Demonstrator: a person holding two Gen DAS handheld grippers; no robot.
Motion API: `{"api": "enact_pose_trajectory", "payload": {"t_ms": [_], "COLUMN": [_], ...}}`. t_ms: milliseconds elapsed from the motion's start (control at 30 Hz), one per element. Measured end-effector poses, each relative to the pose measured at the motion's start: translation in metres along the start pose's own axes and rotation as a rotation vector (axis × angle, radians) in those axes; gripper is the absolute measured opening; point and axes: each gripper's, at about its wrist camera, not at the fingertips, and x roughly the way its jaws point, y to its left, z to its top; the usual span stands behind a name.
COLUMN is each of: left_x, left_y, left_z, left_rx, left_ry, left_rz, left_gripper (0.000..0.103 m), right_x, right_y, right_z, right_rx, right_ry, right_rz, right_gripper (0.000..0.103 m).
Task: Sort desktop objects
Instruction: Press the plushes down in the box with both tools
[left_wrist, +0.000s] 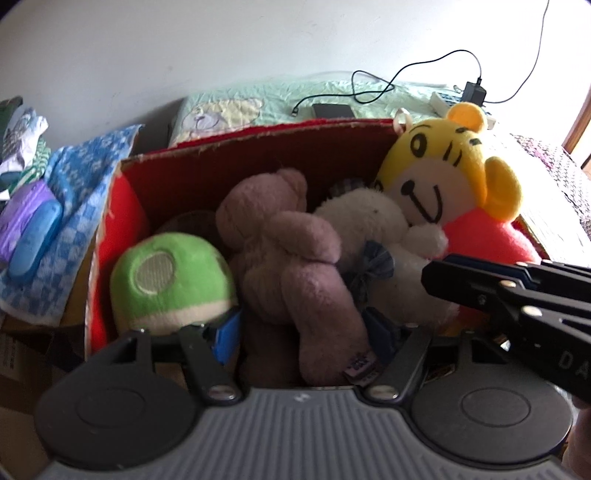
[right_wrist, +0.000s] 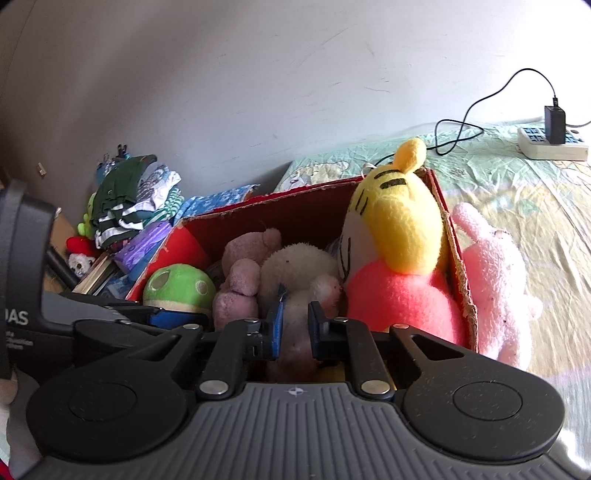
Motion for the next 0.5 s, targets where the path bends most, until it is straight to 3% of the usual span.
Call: {"api": "enact_pose_trajectory", "payload": {"t_ms": [500], "left_x": [0.003], "left_y": [-0.012], "left_z": [-0.004], "left_rx": [-0.131], "left_ry": [0.058], "left_rz": [0.135], "left_gripper": [0.076], "right_x": [-0.010], "right_y": [-0.024], "right_z": [0.014], "right_rx": [-0.017], "right_ry": [0.056], "right_rz": [0.175], "right_gripper": [0.016]}}
